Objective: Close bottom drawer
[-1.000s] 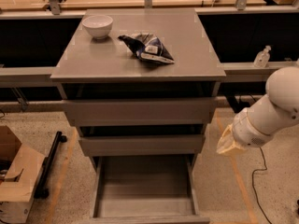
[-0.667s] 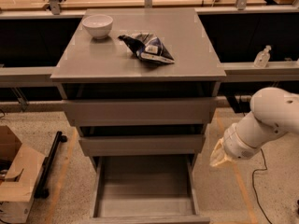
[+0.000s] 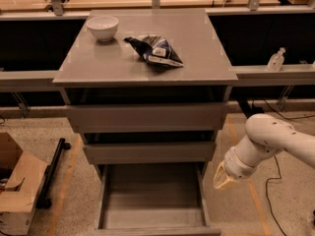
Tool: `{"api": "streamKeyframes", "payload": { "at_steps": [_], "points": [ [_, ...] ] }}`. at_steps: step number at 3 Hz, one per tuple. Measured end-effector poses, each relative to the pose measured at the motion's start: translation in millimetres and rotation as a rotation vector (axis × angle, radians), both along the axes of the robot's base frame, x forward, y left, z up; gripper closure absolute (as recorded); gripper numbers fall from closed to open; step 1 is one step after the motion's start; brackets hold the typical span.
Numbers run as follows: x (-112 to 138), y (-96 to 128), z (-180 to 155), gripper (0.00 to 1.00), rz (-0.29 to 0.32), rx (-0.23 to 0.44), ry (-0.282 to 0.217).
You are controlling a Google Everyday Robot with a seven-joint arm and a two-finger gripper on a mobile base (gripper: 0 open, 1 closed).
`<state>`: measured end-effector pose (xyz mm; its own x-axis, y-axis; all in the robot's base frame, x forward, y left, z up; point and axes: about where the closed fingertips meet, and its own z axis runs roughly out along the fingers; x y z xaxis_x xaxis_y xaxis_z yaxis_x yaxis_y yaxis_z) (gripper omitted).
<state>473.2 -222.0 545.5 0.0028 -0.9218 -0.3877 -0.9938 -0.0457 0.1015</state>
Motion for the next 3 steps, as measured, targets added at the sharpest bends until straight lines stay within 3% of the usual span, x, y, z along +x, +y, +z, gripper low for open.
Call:
{"api": "streamKeyframes", "payload": {
  "at_steps": [1,3],
  "points": [
    [-5,2,0,1.0,-0.005,-0.002,0.004],
    [-10,10,-60,1.0,-0.095,0.074,-0.012]
  ]
}}
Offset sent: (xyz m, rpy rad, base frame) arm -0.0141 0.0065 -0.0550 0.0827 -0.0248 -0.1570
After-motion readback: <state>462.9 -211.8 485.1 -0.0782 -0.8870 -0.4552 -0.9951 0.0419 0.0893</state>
